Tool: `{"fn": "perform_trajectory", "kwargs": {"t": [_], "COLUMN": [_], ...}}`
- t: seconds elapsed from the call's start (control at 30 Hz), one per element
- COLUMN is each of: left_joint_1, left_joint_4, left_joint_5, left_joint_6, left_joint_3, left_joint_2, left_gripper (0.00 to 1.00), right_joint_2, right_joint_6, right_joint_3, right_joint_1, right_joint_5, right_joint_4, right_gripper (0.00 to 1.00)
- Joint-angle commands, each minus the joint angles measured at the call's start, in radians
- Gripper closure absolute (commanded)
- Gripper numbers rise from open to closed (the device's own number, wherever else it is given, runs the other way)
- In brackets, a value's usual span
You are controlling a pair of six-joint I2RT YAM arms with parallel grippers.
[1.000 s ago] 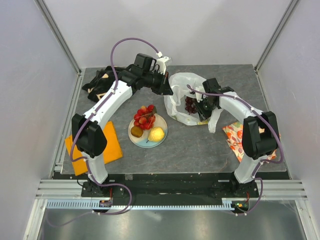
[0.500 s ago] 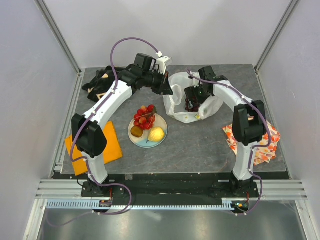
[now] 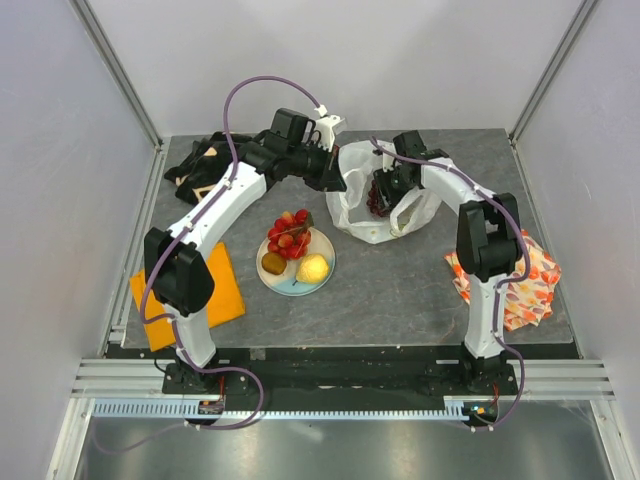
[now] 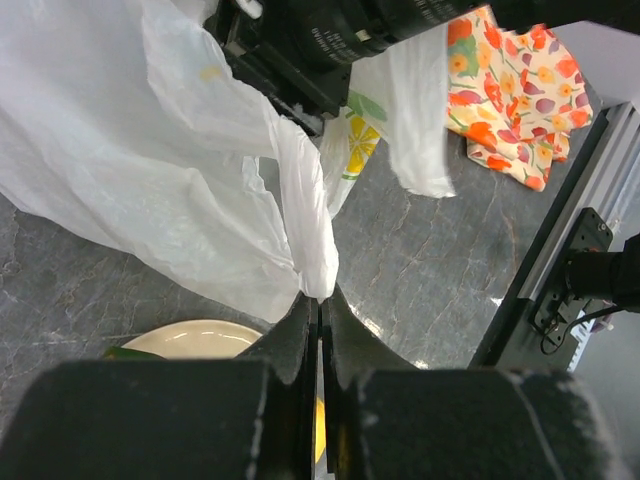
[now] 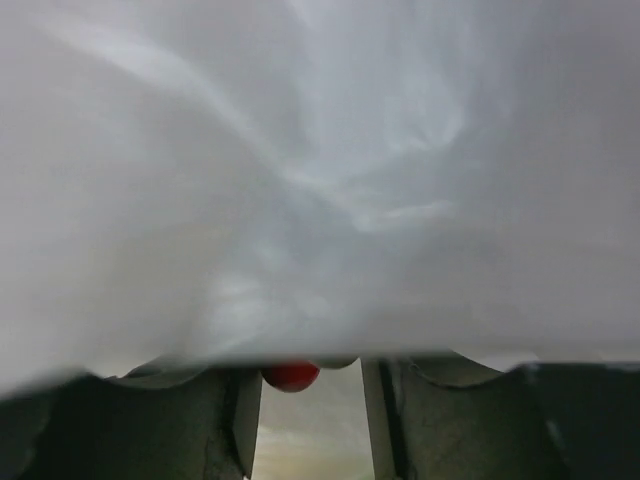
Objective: Take the fake fruits out of the plastic bag
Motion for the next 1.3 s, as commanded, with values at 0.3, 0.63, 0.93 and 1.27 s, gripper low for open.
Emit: {"fn": "perform_trajectory", "kwargs": {"t": [0.3,0.63,0.93,1.27], "left_joint_1": [-0.006,-0.008,-0.006,0.035], "left_joint_4": [0.011,0.013,0.007,-0.018], "left_joint_5": [-0.033,-0.049,-0.042,-0.095], "left_joint_6": [0.027,0.035,0.035,0.058], "left_joint_3": [0.077,0.086,0.265,0.324], "left_joint_2": [0.018,0.025,0.160,0.089], "left_gripper": [0.98,0.98,0.99,0.16], "right_joint_2": [-0.364,-0.478,-0.535,-0.671], "right_joint_6": [-0.017,-0.032,-0.063,-0.070], "right_joint_3": [-0.126,-0.112,0.121,0.022], "right_joint_1": [-0.027,-0.077,-0.107,-0.094], "right_joint_5": [-0.219,-0.359,-0.437,-0.512], "right_joint_4": [0.011,0.089,-0.001,-0.008], "right_gripper": [0.60,0.61,0.65,0.67]}}
